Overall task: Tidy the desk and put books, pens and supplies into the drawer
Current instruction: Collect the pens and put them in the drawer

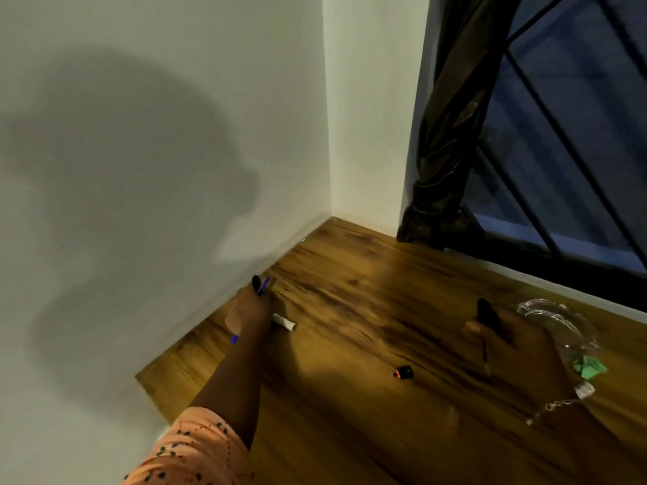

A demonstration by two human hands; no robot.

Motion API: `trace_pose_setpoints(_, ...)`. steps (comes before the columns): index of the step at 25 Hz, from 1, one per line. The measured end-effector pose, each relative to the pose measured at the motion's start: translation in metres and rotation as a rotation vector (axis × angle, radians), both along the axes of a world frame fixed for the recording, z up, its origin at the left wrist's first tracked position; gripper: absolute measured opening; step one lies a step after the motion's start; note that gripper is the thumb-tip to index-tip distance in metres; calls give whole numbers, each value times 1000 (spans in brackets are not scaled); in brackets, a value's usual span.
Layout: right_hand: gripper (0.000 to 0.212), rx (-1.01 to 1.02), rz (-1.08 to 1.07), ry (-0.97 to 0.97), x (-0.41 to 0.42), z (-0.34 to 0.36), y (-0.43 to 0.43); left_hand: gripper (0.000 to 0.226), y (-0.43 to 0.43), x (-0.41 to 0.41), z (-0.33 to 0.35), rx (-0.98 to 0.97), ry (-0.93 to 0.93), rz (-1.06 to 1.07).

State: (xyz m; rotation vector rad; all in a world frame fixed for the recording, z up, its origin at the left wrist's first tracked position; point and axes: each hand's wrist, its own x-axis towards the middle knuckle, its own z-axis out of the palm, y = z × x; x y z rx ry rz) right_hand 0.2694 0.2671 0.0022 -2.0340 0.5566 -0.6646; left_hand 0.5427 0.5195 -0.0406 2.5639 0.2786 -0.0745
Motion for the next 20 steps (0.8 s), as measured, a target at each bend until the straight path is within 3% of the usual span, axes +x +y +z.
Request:
trace_pose_setpoints(5, 18, 88, -4, -20, 18, 4, 21, 21, 3, 9, 3, -81, -73, -28)
trace_pose_setpoints(8, 20, 272, 46, -47, 28, 10, 35, 21, -14, -12, 29, -503, -227, -201)
trace_pose_setpoints(10, 14, 471, 63, -92, 33, 15, 46, 21, -39, -58, 53, -903, -99, -373)
trace_pose_setpoints(12, 11, 622, 87, -160, 32, 22, 53, 19, -66, -111, 65, -1097, 95, -586)
trace_pose_setpoints(16, 14, 639, 147, -202, 5, 35, 57, 15, -105, -188, 53, -1176, 194, -912)
trace_pose_setpoints(20, 17, 611, -31, -225, -58, 31, 35, 20, -129, -255, 49, -1208, 120, -931)
